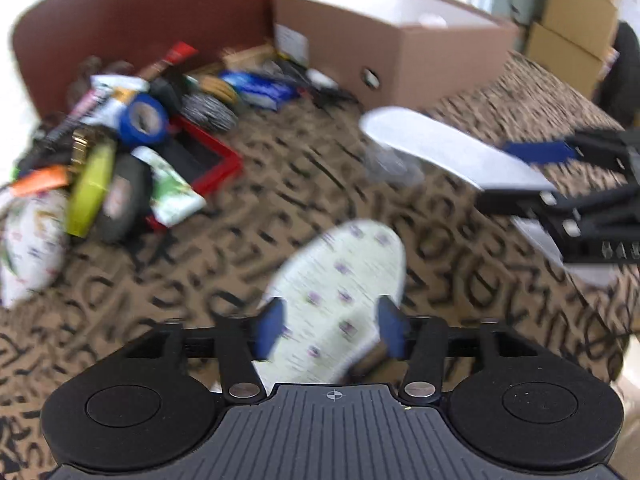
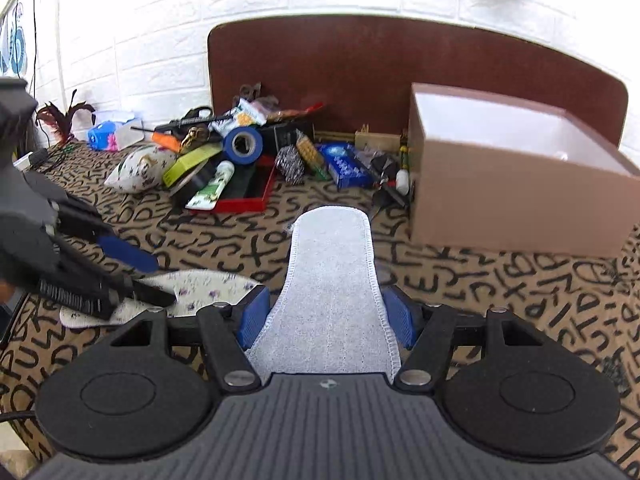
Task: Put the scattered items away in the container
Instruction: 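Lift and separate the two insoles, each held in its own gripper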
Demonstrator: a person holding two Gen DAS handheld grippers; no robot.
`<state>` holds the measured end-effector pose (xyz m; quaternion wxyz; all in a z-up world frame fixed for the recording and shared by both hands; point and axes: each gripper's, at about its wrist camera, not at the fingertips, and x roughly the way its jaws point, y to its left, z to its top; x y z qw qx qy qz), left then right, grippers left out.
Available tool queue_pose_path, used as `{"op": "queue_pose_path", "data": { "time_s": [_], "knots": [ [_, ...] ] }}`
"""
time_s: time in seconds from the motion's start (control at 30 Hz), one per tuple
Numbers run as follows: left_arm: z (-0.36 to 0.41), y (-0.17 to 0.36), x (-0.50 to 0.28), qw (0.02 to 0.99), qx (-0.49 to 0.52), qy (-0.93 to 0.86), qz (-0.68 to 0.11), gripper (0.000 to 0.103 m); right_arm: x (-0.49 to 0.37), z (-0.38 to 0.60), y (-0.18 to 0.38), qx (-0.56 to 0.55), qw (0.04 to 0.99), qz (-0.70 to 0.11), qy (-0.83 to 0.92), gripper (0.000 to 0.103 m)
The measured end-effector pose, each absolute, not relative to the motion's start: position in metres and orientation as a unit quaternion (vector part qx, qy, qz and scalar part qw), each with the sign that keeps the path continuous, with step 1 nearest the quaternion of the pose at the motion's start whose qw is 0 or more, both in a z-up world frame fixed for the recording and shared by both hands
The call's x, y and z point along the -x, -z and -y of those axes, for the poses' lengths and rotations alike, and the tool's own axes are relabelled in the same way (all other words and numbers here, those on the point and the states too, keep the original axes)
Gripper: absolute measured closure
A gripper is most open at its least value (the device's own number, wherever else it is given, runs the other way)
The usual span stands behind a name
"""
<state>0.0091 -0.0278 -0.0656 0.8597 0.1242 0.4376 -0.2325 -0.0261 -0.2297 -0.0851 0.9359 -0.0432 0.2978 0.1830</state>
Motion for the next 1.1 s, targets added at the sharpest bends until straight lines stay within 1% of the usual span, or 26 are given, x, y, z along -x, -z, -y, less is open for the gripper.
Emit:
{"op": "queue_pose_path", "data": {
  "time_s": [0.03, 0.1, 0.23, 0.3, 0.37, 0.4, 0.47, 0.57, 0.6, 0.63, 0.7, 0.73, 0.87, 0.9, 0.93, 0.97, 1.0, 1.03, 1.1],
  "knots": [
    [0.030, 0.071, -0.006, 0.861, -0.140, 0.226, -0.434, 0.019, 0.026, 0.230, 0.086, 0.042, 0.935, -0.300, -0.183, 0.035],
    [0.036, 0.081, -0.003, 0.862, -0.182, 0.206, -0.426, 0.018, 0.026, 0.231, 0.087, 0.041, 0.935, -0.302, -0.183, 0.035],
    [0.029, 0.090, -0.007, 0.867, -0.190, 0.202, -0.414, 0.002, 0.025, 0.232, 0.089, 0.035, 0.934, -0.307, -0.182, 0.035],
    [0.023, 0.095, -0.013, 0.865, -0.167, 0.204, -0.427, 0.003, 0.025, 0.231, 0.091, 0.032, 0.932, -0.310, -0.184, 0.035],
    [0.016, 0.094, -0.018, 0.861, -0.136, 0.214, -0.441, 0.011, 0.025, 0.230, 0.092, 0.032, 0.931, -0.312, -0.187, 0.035],
    [0.015, 0.092, -0.016, 0.860, -0.133, 0.224, -0.439, 0.020, 0.025, 0.230, 0.092, 0.032, 0.930, -0.312, -0.189, 0.035],
    [0.020, 0.089, -0.008, 0.860, -0.150, 0.229, -0.431, 0.025, 0.025, 0.229, 0.092, 0.032, 0.930, -0.313, -0.190, 0.035],
    [0.019, 0.088, -0.005, 0.860, -0.135, 0.234, -0.433, 0.035, 0.025, 0.229, 0.093, 0.030, 0.930, -0.313, -0.189, 0.035],
    [0.017, 0.086, -0.005, 0.863, -0.126, 0.231, -0.432, 0.051, 0.025, 0.230, 0.093, 0.030, 0.930, -0.313, -0.189, 0.035],
    [0.014, 0.083, -0.006, 0.868, -0.116, 0.221, -0.430, 0.071, 0.026, 0.230, 0.092, 0.030, 0.930, -0.313, -0.189, 0.035],
    [0.007, 0.079, -0.011, 0.870, -0.093, 0.210, -0.437, 0.082, 0.026, 0.230, 0.092, 0.032, 0.931, -0.311, -0.190, 0.035],
    [0.004, 0.078, -0.012, 0.869, -0.086, 0.212, -0.439, 0.085, 0.026, 0.230, 0.091, 0.032, 0.931, -0.310, -0.190, 0.035],
    [0.009, 0.077, -0.008, 0.869, -0.105, 0.213, -0.434, 0.086, 0.027, 0.231, 0.091, 0.030, 0.932, -0.308, -0.188, 0.035],
    [0.013, 0.077, -0.005, 0.868, -0.120, 0.217, -0.430, 0.083, 0.028, 0.232, 0.091, 0.029, 0.932, -0.308, -0.188, 0.035],
    [0.017, 0.077, -0.002, 0.865, -0.132, 0.225, -0.429, 0.060, 0.028, 0.232, 0.091, 0.030, 0.932, -0.309, -0.187, 0.035],
    [0.022, 0.077, 0.002, 0.859, -0.149, 0.234, -0.431, 0.053, 0.028, 0.232, 0.092, 0.030, 0.932, -0.309, -0.186, 0.035],
    [0.026, 0.079, 0.005, 0.852, -0.164, 0.245, -0.433, 0.036, 0.028, 0.233, 0.092, 0.029, 0.932, -0.310, -0.185, 0.035],
    [0.032, 0.081, 0.009, 0.846, -0.181, 0.256, -0.432, 0.022, 0.027, 0.233, 0.093, 0.027, 0.932, -0.310, -0.184, 0.035],
    [0.044, 0.088, 0.017, 0.840, -0.216, 0.260, -0.424, 0.021, 0.027, 0.234, 0.094, 0.024, 0.932, -0.311, -0.183, 0.035]
  ]
}}
